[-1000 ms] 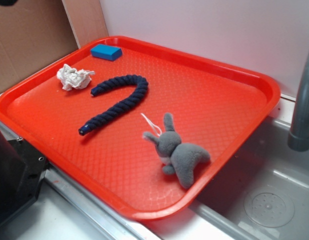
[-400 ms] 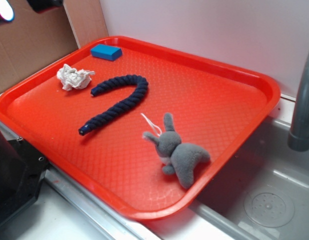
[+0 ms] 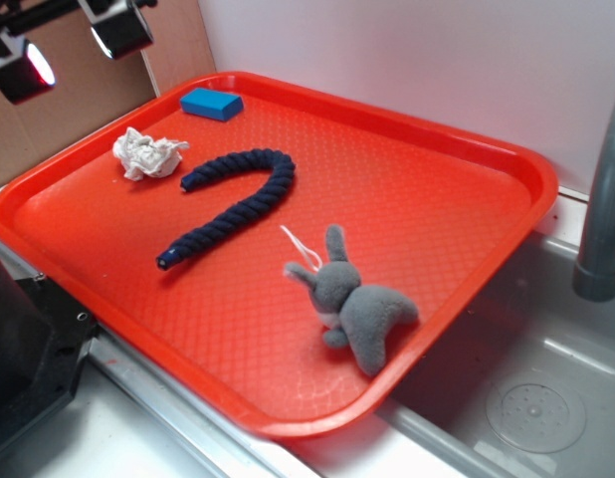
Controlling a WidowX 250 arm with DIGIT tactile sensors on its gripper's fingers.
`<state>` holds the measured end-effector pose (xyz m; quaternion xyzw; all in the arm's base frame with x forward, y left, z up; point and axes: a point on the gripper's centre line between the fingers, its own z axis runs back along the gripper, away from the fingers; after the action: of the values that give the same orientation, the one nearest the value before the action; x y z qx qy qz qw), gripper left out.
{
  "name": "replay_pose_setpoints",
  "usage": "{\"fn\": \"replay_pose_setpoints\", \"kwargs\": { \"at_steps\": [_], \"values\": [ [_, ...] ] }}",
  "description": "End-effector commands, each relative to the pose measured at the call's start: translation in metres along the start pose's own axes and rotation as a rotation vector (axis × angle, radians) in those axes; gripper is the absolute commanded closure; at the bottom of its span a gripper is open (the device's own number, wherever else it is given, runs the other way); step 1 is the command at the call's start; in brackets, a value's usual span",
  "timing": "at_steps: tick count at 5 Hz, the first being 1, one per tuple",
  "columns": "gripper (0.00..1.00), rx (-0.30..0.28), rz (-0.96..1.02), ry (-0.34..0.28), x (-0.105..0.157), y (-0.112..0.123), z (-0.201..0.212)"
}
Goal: Grab the white paper.
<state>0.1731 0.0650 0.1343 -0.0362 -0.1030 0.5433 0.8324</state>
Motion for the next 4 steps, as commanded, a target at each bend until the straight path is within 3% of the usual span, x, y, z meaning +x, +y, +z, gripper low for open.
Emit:
{"fn": "replay_pose_setpoints", "kwargs": {
  "at_steps": [1, 2, 4],
  "values": [
    [0.00, 0.121, 0.190, -0.106, 0.035, 0.009, -0.055],
    [0.00, 0.126, 0.200, -0.159, 0.040, 0.005, -0.078],
    [0.00, 0.133, 0.187, -0.111, 0.045, 0.004, -0.119]
  ]
}}
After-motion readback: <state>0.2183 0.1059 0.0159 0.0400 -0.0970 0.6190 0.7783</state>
